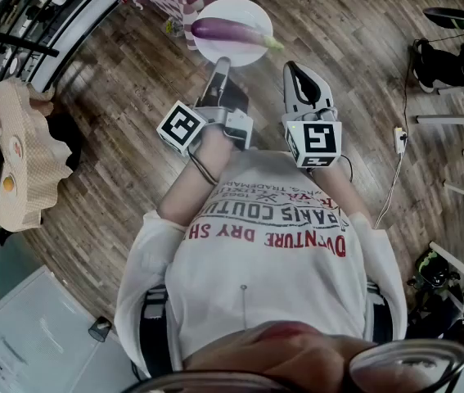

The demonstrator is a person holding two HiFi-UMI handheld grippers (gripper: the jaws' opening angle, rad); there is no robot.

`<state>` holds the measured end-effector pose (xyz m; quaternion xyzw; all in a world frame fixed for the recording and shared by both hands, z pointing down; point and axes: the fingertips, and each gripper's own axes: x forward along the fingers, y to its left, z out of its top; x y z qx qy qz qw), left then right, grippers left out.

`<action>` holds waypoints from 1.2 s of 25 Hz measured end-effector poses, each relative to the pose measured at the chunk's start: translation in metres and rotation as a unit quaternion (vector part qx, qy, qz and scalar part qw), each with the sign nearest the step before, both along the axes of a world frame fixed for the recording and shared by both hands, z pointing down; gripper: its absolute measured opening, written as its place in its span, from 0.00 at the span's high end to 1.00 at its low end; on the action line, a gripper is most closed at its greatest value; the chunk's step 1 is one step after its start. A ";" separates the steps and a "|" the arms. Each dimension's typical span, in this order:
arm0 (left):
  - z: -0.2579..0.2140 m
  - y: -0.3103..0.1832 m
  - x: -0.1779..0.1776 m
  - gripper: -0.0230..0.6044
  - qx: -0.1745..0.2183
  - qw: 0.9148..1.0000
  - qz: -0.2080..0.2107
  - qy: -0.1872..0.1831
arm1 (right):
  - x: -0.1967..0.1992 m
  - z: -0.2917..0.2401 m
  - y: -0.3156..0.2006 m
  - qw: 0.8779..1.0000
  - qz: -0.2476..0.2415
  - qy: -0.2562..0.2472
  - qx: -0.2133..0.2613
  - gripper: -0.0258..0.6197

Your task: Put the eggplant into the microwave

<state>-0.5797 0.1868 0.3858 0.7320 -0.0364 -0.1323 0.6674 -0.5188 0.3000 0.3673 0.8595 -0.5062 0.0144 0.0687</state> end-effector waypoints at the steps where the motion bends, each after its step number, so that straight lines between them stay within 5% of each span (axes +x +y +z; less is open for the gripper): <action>1: 0.004 -0.002 -0.001 0.91 0.000 1.000 0.001 -0.004 | -0.001 0.001 -0.001 1.000 0.000 -0.001 0.000 0.92; 18: 0.014 -0.009 0.019 0.91 -0.021 1.000 0.023 0.002 | 0.016 0.016 -0.015 0.999 0.020 -0.029 0.001 0.92; 30: 0.030 -0.004 0.122 0.91 -0.038 0.999 -0.009 -0.023 | 0.131 0.024 -0.013 0.998 -0.023 -0.053 0.013 0.92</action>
